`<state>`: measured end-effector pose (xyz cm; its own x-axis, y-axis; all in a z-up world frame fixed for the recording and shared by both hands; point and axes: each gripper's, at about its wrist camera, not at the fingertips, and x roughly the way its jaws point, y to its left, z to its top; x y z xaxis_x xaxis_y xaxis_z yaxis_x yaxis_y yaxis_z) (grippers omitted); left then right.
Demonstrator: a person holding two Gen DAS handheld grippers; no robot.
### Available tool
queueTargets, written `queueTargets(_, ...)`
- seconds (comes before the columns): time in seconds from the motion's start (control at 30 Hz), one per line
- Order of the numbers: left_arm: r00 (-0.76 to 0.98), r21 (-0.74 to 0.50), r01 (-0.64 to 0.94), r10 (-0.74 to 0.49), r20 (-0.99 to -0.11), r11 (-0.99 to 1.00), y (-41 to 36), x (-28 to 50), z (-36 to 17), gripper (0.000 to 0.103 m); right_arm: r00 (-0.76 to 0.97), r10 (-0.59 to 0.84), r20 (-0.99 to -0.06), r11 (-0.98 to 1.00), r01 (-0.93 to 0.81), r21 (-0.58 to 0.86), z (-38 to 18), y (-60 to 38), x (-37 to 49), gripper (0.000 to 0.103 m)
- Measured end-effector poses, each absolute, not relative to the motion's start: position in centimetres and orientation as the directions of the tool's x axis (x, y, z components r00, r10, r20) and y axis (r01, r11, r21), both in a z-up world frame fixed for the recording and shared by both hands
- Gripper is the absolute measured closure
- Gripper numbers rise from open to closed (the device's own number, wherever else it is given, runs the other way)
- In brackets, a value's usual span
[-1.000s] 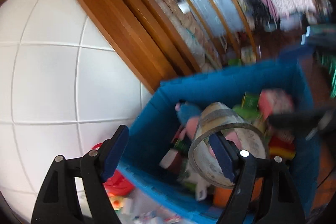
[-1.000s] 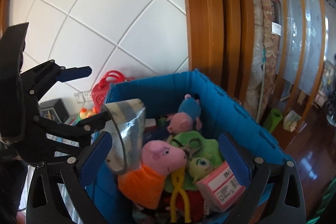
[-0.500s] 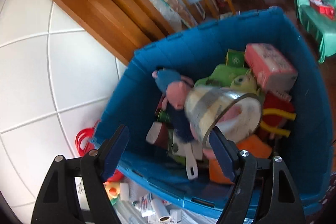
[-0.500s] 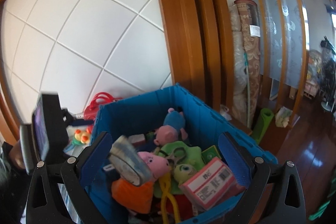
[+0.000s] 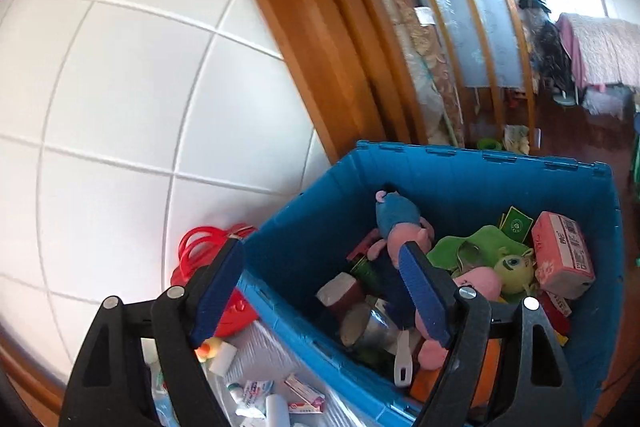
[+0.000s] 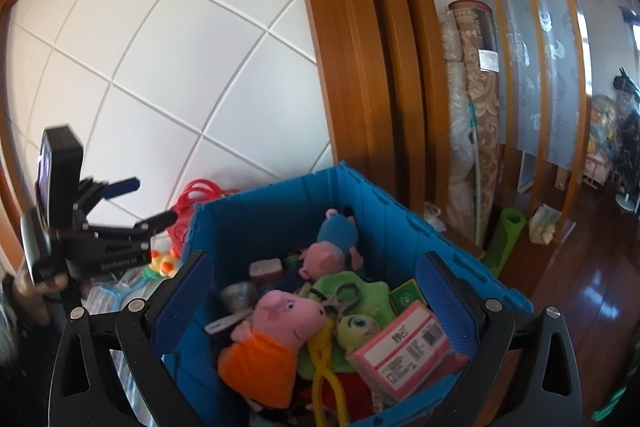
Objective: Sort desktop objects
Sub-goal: 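Move both tools back over the remaining items on the bed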
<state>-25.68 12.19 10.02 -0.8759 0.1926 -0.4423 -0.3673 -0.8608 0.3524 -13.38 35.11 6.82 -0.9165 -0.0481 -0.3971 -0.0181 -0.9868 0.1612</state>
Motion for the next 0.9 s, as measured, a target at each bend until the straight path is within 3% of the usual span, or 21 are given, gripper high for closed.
queueTargets(0.4, -0.965, 0.233, -0.027, -0.036, -0.260, -0.972, 4.7, -18.4, 7.2, 0.023, -0.950, -0.092, -0.298, -0.988, 0.049, 0.148, 3.7, 29.7, -10.8, 0.000)
queueTargets(0.73, -0.971, 0.253, 0.057, -0.113, -0.212, -0.966, 0.2, -14.8, 5.5, 0.023, -0.946, -0.104, -0.307, -0.991, 0.070, 0.118, 2.8, 24.3, -7.5, 0.000)
queueTargets(0.9, -0.963, 0.256, 0.052, -0.116, -0.244, -0.965, -4.4, -14.1, 4.2, 0.023, -0.946, -0.104, -0.307, -0.992, 0.075, 0.106, 2.9, 20.1, -6.4, 0.000)
